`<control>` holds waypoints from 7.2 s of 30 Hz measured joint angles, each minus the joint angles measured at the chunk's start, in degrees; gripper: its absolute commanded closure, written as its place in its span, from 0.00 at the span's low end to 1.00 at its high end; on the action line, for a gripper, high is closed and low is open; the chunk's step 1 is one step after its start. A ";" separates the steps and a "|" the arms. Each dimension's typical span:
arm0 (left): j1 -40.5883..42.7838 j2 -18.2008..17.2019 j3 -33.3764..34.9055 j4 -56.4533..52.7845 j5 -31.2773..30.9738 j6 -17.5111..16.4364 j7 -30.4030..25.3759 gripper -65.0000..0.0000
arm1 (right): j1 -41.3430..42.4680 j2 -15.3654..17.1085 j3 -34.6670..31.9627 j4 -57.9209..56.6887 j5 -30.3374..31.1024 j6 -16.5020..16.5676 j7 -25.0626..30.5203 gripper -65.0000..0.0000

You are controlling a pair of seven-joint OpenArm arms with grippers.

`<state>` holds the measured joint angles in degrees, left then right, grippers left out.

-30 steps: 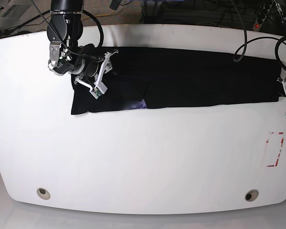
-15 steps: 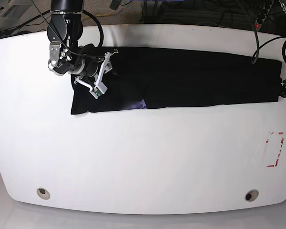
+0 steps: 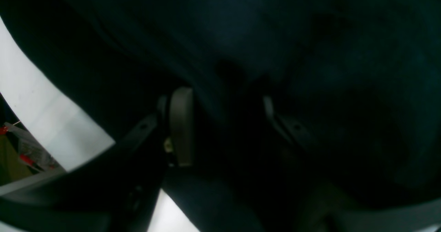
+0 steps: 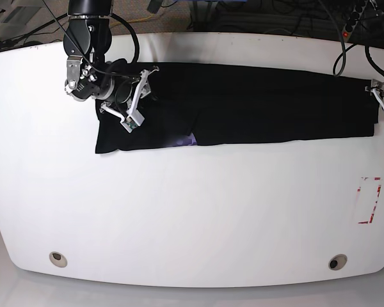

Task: Fold the T-shirt properly

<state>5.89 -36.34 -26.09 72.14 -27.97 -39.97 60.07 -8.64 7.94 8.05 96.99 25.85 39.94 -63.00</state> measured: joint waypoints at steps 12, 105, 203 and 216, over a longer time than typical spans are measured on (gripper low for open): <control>-5.70 -1.31 -0.09 -12.20 6.80 -0.61 -7.19 0.40 | 0.42 1.57 0.11 -4.72 2.21 0.59 5.88 0.66; -1.95 -2.25 -11.23 -13.20 -9.42 0.04 1.20 0.39 | -0.81 1.42 0.15 -4.63 2.47 0.57 7.26 0.66; -4.96 26.43 25.18 38.88 -12.17 0.04 20.85 0.92 | -1.77 1.38 0.15 -2.95 1.99 0.37 6.86 0.66; -7.10 26.88 31.85 38.91 -12.11 0.04 21.14 0.35 | -1.75 1.38 0.15 -2.95 1.99 0.37 6.84 0.66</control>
<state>-1.21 -9.45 5.76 111.04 -40.07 -39.92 81.21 -10.39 9.32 8.21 94.04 27.83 40.32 -56.16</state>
